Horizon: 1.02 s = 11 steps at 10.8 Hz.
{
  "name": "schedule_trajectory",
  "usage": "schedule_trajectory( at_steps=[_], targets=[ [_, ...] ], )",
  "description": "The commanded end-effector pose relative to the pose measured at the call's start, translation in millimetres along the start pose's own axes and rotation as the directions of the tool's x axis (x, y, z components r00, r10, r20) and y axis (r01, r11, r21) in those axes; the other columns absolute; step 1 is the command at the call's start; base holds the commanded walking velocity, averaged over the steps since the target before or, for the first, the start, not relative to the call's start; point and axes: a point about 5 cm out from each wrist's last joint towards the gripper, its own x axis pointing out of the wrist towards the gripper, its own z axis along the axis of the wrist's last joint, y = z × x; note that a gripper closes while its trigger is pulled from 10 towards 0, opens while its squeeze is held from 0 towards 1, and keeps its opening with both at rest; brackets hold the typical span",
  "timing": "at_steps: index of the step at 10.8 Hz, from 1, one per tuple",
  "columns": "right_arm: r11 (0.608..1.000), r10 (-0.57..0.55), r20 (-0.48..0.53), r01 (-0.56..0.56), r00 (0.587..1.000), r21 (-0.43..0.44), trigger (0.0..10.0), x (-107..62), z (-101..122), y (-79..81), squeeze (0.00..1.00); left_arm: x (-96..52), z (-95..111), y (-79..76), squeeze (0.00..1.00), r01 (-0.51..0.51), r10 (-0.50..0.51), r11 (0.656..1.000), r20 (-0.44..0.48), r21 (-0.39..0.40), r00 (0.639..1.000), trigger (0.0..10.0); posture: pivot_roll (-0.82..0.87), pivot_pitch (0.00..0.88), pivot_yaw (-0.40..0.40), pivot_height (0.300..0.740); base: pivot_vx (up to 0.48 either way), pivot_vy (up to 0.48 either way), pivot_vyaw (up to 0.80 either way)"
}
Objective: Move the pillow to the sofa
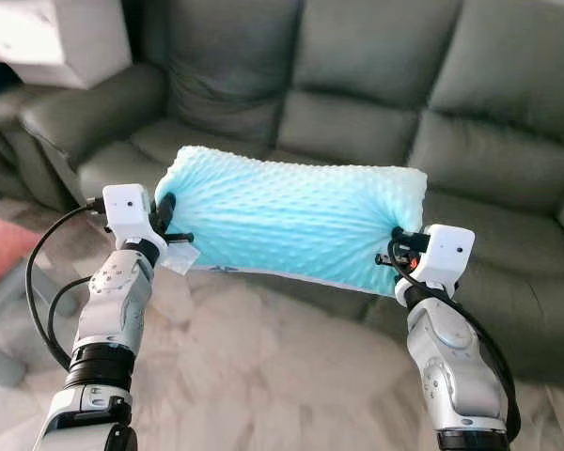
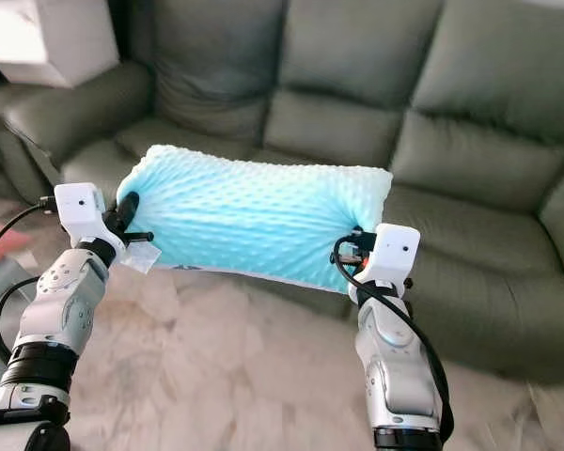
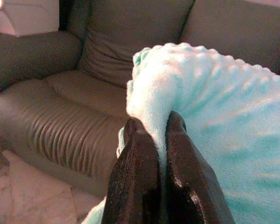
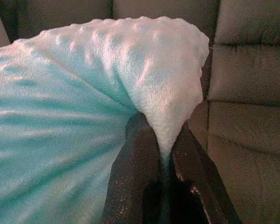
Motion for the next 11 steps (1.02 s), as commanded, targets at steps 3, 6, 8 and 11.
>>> schedule_trajectory(
  at_steps=[3,6,8,11],
  targets=[
    [1.000,-0.025,0.032,0.025,0.999,-0.010,10.0,-0.8,6.4,-6.6,0.00,0.3,6.4,2.2,0.00,0.003,-0.003,1.000,0.025,0.000,1.000,10.0,-0.12,0.055,-0.034,0.740,0.469,0.000,0.00],
    [1.000,-0.029,0.026,0.029,0.999,-0.005,10.0,-1.4,4.8,-6.0,0.00,0.4,3.4,-1.3,0.00,0.024,-0.024,1.000,0.012,0.001,1.000,10.0,-0.12,0.056,-0.033,0.740,0.476,0.000,0.00],
    [0.999,-0.032,0.019,0.032,0.999,-0.001,10.0,-1.0,4.2,-5.4,0.00,0.3,3.1,-1.5,0.00,0.027,-0.027,1.000,0.009,0.001,1.000,10.0,-0.12,0.055,-0.032,0.740,0.480,0.000,-0.40],
    [0.999,-0.032,0.017,0.032,0.999,0.000,10.0,-1.1,4.0,-5.7,0.00,0.9,2.6,-3.0,0.00,0.033,-0.033,0.999,0.003,0.006,0.999,10.0,-0.12,0.056,-0.030,0.740,0.480,0.000,-0.80]
  ],
)
